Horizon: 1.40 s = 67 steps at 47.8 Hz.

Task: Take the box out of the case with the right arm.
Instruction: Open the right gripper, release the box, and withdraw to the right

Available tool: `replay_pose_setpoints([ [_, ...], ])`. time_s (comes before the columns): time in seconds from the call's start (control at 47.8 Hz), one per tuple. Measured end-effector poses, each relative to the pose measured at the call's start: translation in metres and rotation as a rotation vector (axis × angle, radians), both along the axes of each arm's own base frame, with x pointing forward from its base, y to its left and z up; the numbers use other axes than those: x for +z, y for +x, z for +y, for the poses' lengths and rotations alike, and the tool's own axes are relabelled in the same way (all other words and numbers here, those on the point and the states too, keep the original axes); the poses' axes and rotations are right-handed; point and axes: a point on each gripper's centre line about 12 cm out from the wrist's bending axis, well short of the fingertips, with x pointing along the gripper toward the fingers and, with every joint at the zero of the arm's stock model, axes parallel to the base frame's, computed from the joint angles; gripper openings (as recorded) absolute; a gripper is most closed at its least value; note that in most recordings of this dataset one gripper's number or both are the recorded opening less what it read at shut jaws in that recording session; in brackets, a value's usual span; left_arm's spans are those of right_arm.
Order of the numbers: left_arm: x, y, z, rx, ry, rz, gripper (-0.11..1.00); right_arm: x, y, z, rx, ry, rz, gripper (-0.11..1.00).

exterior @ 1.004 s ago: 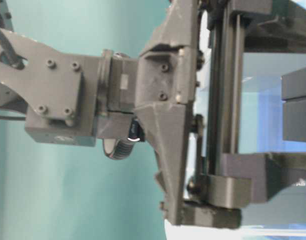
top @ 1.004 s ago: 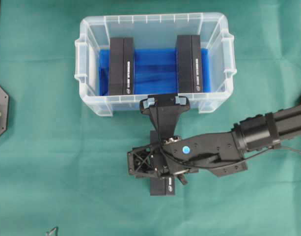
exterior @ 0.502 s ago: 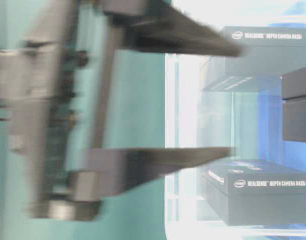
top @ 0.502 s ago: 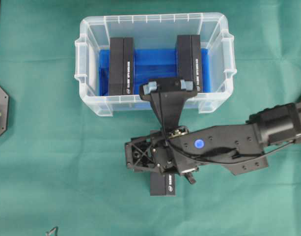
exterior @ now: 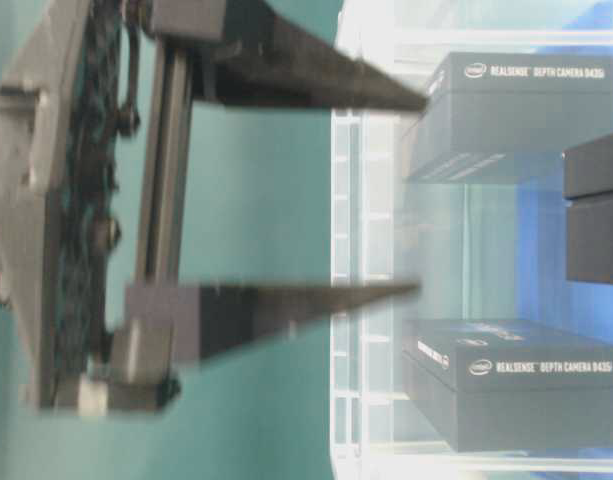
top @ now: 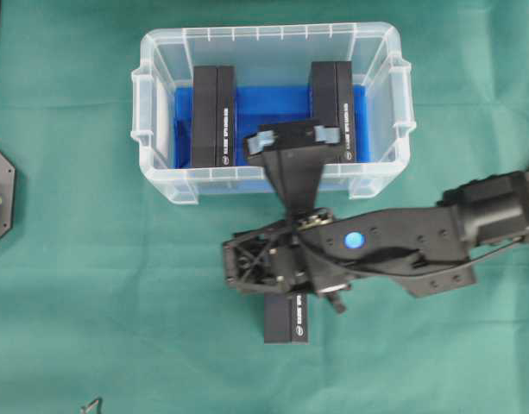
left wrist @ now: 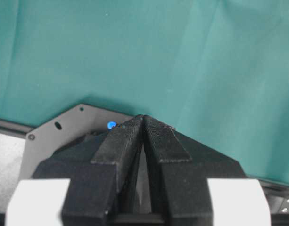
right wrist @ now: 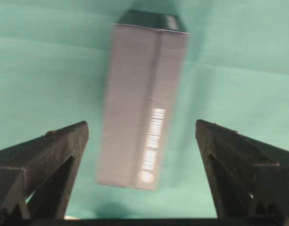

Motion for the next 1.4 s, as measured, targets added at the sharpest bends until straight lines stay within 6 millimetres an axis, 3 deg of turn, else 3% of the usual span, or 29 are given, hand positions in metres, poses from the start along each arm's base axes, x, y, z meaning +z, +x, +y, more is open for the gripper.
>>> replay_pose_setpoints([
  [0.188,0.000,0.000,0.000,0.000,0.000,0.000,0.03,0.015,-0.045,0.003,-0.021,0.011,-0.008,0.90],
  [0.565,0.000,0.000,0.000,-0.006,0.002,0.000,0.03,0.016,-0.155,0.000,-0.071,0.036,-0.029,0.90],
  [0.816,0.000,0.000,0.000,-0.005,0.004,0.000,0.03,0.019,-0.211,-0.005,-0.055,0.046,-0.039,0.86],
  [0.962,0.000,0.000,0.000,-0.005,0.004,-0.002,0.03,0.022,-0.223,-0.011,-0.051,0.036,-0.043,0.84],
  [1.192,0.000,0.000,0.000,-0.008,0.005,-0.005,0.03,0.021,-0.221,-0.020,-0.038,-0.016,-0.058,0.84],
  [1.402,0.000,0.000,0.000,-0.008,0.005,-0.003,0.03,0.017,-0.217,-0.054,-0.019,-0.051,-0.031,0.85],
])
